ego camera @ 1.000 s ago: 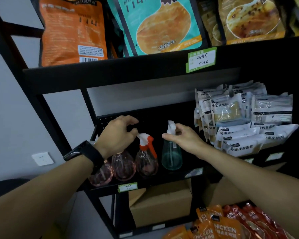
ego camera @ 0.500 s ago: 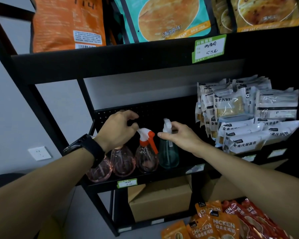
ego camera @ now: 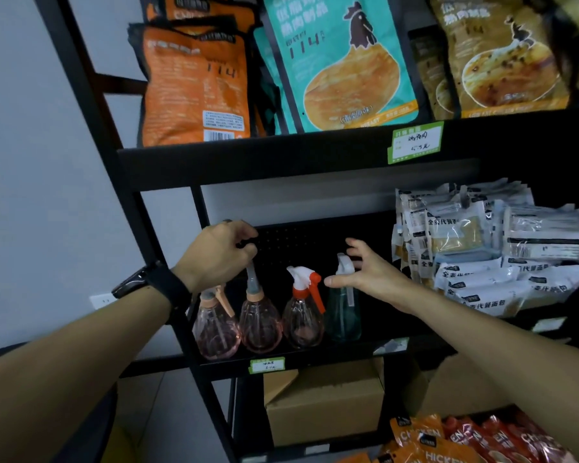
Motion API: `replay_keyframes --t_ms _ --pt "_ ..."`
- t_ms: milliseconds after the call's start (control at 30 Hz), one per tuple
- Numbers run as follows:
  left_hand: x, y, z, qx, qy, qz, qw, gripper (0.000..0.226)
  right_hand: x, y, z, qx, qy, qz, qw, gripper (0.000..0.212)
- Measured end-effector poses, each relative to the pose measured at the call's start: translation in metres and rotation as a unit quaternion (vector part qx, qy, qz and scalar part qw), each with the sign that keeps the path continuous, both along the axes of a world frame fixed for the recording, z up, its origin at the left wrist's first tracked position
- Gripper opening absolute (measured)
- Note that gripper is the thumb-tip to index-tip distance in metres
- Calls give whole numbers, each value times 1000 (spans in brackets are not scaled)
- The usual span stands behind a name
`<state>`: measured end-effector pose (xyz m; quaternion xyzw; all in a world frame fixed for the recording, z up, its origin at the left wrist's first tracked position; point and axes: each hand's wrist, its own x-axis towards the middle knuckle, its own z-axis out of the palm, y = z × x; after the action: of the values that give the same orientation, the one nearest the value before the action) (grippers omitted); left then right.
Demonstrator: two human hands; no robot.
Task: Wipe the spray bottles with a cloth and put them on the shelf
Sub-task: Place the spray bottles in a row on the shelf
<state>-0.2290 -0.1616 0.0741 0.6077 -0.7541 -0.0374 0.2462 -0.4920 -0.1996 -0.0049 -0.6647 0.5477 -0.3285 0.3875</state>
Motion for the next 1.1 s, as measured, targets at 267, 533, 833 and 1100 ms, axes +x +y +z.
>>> replay_keyframes --t_ms 267,533,833,1100 --pt "35 45 25 -10 19 44 999 27 21 32 61 -46 79 -5 996 101" --pt "66 82 33 1 31 77 997 27 84 55 84 -136 137 6 981 81" --pt "96 90 0 38 49 83 995 25 164 58 60 -158 197 77 964 52" --pt "107 76 -48 67 56 73 993 25 204 48 27 -210 276 95 933 32"
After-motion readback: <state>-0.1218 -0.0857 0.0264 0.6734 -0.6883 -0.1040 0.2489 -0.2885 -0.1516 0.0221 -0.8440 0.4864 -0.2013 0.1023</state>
